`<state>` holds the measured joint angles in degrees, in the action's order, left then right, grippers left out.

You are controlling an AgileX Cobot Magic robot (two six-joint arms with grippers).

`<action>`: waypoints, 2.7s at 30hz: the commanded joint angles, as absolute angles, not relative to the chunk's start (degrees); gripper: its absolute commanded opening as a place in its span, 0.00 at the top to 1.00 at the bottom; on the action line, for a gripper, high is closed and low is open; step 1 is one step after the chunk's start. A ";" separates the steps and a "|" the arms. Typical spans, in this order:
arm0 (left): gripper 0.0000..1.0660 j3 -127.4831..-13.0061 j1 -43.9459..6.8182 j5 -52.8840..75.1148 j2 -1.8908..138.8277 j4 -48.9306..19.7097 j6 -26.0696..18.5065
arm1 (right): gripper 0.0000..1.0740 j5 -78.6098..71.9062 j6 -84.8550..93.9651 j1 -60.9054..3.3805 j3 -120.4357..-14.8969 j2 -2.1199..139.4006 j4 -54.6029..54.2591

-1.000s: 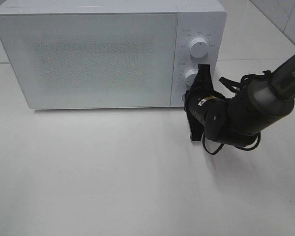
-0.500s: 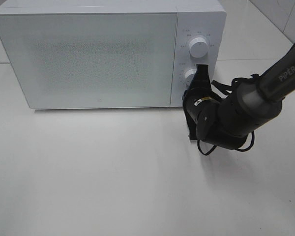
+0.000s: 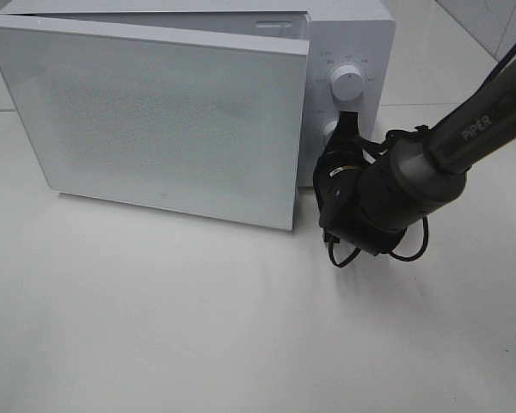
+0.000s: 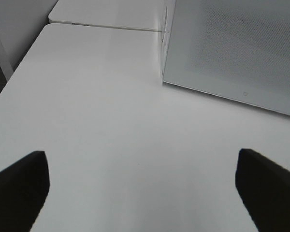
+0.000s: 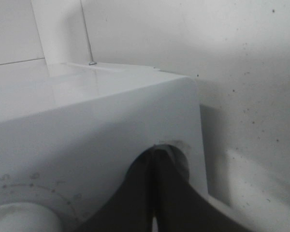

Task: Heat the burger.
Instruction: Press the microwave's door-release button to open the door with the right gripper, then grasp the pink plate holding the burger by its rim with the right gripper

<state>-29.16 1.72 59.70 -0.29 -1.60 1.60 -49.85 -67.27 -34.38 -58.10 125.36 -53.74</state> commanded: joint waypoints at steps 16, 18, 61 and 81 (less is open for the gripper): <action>0.04 -28.99 1.95 59.36 -1.49 -1.66 1.49 | 1.00 -66.58 -67.49 -32.09 -62.40 122.04 -42.86; 0.04 -28.99 1.95 59.36 -1.49 -1.66 1.49 | 1.00 -66.06 -67.61 -32.09 -61.94 121.87 -42.57; 0.04 -28.99 1.95 59.36 -1.49 -1.66 1.49 | 1.00 -22.00 -38.27 -32.77 -39.94 100.27 -26.99; 0.04 -28.99 1.95 59.36 -1.49 -1.66 1.49 | 0.99 9.85 18.22 -32.77 -40.45 91.73 -22.57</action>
<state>-29.16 1.72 59.70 -0.29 -1.60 1.60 8.59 15.87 -32.77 -40.11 92.30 -23.55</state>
